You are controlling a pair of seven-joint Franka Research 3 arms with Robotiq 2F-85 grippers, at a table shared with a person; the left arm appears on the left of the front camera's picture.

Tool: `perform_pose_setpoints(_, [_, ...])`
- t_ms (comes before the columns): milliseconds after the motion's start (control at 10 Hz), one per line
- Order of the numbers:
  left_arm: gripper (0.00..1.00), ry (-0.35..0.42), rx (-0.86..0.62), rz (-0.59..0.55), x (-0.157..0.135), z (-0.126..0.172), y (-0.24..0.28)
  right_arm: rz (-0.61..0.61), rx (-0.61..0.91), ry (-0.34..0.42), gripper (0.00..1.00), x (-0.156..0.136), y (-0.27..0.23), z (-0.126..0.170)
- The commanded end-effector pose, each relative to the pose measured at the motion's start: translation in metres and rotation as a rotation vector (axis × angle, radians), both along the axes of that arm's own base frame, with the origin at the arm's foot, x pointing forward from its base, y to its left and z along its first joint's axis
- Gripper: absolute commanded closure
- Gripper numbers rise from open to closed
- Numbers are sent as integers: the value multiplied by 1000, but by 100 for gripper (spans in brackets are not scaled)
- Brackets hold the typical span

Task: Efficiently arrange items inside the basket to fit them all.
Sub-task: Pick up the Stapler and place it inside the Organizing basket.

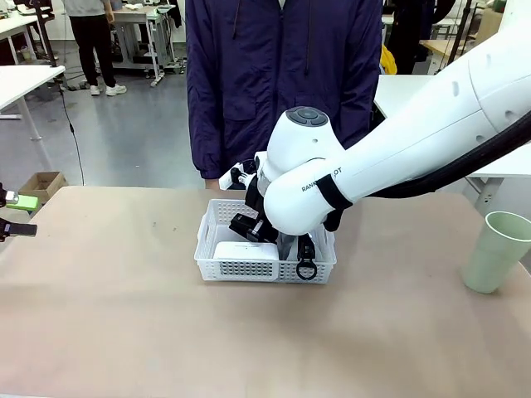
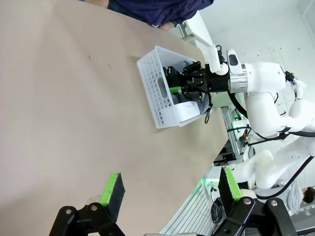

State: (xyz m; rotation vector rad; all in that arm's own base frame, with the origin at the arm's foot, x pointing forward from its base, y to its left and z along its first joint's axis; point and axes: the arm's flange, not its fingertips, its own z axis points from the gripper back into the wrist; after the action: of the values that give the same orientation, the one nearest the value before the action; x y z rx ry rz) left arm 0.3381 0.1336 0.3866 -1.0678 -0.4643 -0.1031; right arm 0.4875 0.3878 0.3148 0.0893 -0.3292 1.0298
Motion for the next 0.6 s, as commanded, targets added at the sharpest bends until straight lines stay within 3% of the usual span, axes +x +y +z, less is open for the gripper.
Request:
perform_pose_setpoints(0, [0, 5, 4, -2, -6, 0, -2, 41, 28, 7, 63, 3, -3, 6])
perform_pose_setpoints(100, [0, 5, 4, -2, -6, 0, -2, 48, 21, 14, 63, 4, -3, 4])
perform_pose_setpoints(200, [0, 5, 4, -2, -6, 0, -2, 60, 19, 16, 37, 4, -2, 4])
perform_pose_setpoints(300, [0, 5, 4, -2, -6, 0, -2, 64, 15, 15, 3, 4, -2, 4])
perform_pose_setpoints(500, [0, 5, 4, -2, -6, 0, -2, 61, 5, 19, 0, 4, -1, 3])
